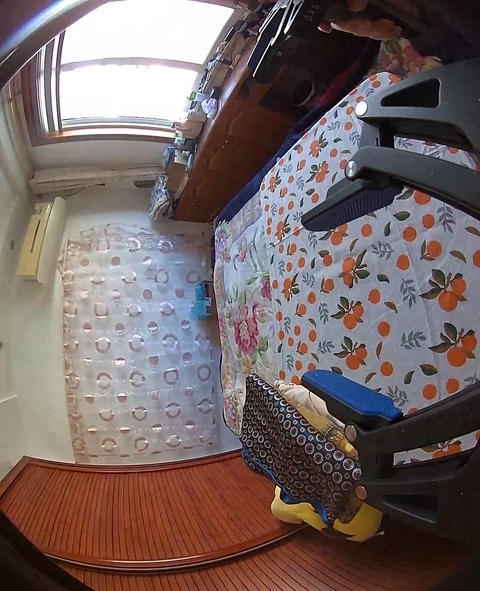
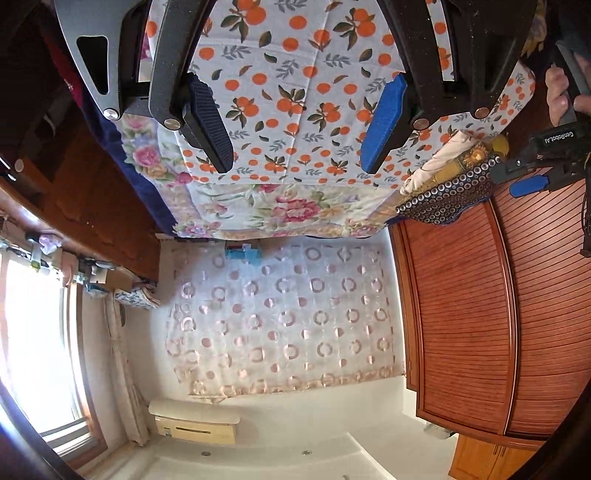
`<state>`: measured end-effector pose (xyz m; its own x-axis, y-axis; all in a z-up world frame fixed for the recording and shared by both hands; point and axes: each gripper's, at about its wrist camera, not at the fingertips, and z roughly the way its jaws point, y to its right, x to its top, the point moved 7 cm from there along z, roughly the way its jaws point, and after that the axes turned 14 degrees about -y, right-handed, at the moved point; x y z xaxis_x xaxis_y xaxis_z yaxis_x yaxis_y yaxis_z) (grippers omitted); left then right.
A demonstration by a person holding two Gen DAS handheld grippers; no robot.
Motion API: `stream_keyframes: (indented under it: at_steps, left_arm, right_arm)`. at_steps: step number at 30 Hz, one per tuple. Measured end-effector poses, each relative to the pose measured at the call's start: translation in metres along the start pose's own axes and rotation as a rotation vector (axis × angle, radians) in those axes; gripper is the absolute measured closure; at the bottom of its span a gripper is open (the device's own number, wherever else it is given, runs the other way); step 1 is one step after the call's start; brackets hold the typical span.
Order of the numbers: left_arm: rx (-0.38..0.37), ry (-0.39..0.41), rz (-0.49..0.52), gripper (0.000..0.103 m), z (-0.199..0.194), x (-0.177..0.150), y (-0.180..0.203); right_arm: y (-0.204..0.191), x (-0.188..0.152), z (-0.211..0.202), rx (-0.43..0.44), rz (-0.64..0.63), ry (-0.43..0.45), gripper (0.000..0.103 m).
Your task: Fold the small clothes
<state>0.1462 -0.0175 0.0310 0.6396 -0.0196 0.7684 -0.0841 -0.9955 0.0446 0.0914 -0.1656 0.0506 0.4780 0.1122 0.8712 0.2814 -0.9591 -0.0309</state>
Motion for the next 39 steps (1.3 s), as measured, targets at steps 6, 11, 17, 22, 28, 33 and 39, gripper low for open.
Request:
stream_keyframes:
  at_steps: [6,11,17,22,28,33,39]
  left_arm:
    - [0.003,0.027,-0.008,0.025,-0.009,0.001,0.001]
    - [0.004,0.027,-0.01,0.025,-0.009,0.001,0.0]
    - [0.005,0.024,-0.011,0.025,-0.009,0.0,-0.001]
    - [0.005,0.024,-0.012,0.025,-0.009,0.0,-0.001]
    - [0.009,0.026,-0.01,0.025,-0.011,-0.001,-0.001]
    - [0.009,0.026,-0.011,0.025,-0.011,-0.002,-0.001]
    - [0.008,0.026,-0.012,0.025,-0.011,-0.002,-0.001]
  right_arm:
    - [0.006,-0.003,0.004,0.003,0.012,0.005,0.03]
    - [0.008,-0.001,0.008,0.005,0.018,0.004,0.03]
    - [0.015,0.006,0.016,0.003,0.019,0.006,0.03]
    - [0.015,0.005,0.016,0.007,0.017,0.006,0.03]
    - [0.017,0.006,0.017,0.007,0.016,0.007,0.03]
    - [0.017,0.007,0.018,0.007,0.016,0.008,0.03]
    - [0.02,0.008,0.018,0.009,0.015,0.01,0.03]
